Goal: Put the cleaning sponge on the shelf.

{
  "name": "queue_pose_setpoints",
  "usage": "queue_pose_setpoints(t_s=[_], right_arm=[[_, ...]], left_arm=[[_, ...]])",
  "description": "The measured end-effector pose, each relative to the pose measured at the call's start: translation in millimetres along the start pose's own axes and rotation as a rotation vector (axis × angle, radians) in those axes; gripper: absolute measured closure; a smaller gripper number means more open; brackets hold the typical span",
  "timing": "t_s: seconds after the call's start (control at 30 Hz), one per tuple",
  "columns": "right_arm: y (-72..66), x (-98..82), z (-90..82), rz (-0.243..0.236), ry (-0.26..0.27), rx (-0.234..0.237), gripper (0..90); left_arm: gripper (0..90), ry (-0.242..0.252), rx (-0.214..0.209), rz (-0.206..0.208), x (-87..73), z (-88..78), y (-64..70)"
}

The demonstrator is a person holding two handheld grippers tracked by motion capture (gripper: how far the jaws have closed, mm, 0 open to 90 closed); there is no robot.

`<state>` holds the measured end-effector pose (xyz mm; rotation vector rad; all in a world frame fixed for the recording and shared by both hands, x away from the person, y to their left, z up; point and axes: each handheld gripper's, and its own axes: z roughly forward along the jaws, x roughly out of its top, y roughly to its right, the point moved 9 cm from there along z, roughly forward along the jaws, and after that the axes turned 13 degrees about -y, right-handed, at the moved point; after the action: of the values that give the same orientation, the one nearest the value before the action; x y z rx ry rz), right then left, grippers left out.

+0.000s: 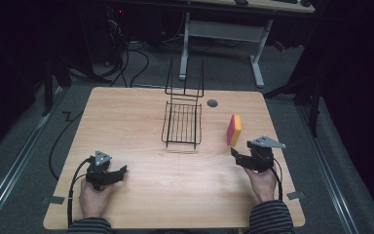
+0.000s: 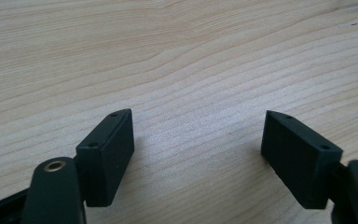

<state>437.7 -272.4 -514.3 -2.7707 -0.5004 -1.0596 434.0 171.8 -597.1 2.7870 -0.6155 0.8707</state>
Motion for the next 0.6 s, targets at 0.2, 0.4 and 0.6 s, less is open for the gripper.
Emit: queue_pose_setpoints(t_s=[0.2, 0.4, 0.6], right_arm=[[4.1, 10.4, 1.2, 0.015, 0.012, -0.01, 27.7], [9.0, 24.6, 1.4, 0.041, 0.03, -0.016, 27.7], [11.9, 31.9, 5.3, 0.056, 0.021, -0.022, 27.7]], left_arm=[[25.9, 0.0, -0.001, 0.0, 0.0, 0.0, 0.0], [25.9, 0.001, -0.002, -0.001, 0.0, 0.0, -0.1], [25.9, 0.0, -0.001, -0.001, 0.0, 0.0, 0.0]])
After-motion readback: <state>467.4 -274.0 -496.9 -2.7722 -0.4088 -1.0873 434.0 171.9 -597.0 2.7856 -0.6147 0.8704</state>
